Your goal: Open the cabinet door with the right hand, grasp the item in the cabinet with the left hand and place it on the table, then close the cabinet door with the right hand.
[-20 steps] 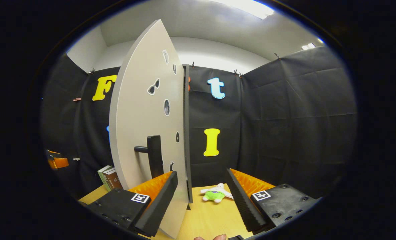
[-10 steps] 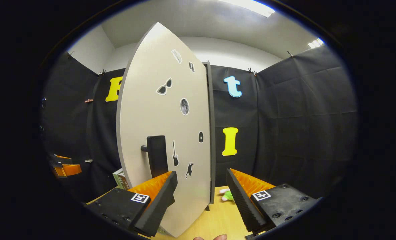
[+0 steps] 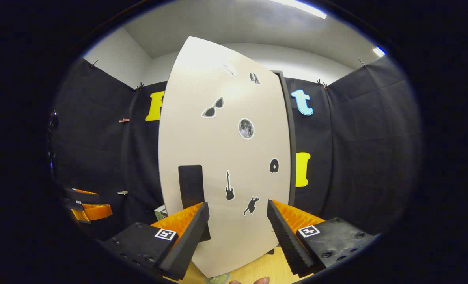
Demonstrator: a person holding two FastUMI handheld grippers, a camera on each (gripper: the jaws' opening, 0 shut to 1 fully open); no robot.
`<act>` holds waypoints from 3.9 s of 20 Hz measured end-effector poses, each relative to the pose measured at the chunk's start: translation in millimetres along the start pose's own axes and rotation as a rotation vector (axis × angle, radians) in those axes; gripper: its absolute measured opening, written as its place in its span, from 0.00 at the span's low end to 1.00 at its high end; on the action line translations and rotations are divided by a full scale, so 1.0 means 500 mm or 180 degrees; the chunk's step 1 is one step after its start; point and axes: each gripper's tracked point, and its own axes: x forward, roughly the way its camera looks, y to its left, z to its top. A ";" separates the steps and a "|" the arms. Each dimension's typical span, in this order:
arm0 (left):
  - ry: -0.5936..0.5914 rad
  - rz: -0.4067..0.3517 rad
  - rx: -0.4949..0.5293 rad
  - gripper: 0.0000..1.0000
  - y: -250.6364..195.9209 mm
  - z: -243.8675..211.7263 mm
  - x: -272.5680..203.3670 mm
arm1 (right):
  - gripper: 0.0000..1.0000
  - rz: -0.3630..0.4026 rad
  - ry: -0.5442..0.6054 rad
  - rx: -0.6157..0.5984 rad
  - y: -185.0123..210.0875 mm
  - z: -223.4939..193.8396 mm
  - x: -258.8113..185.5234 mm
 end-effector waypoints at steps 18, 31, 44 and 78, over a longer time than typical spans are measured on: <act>-0.0002 0.0247 -0.0042 0.94 0.074 0.003 -0.006 | 0.97 0.0166 0.0050 -0.0097 0.139 -0.047 0.158; -0.0094 0.0289 -0.0021 0.97 0.047 0.034 0.030 | 0.97 0.0074 0.0066 -0.0139 0.102 -0.033 0.079; -0.0243 0.0293 0.0004 0.96 -0.082 0.074 0.058 | 0.97 -0.0139 0.0207 -0.0110 -0.017 -0.032 -0.040; -0.0300 0.0341 0.0087 0.97 -0.235 0.077 0.092 | 0.97 -0.0291 0.0097 -0.0216 -0.171 -0.026 -0.105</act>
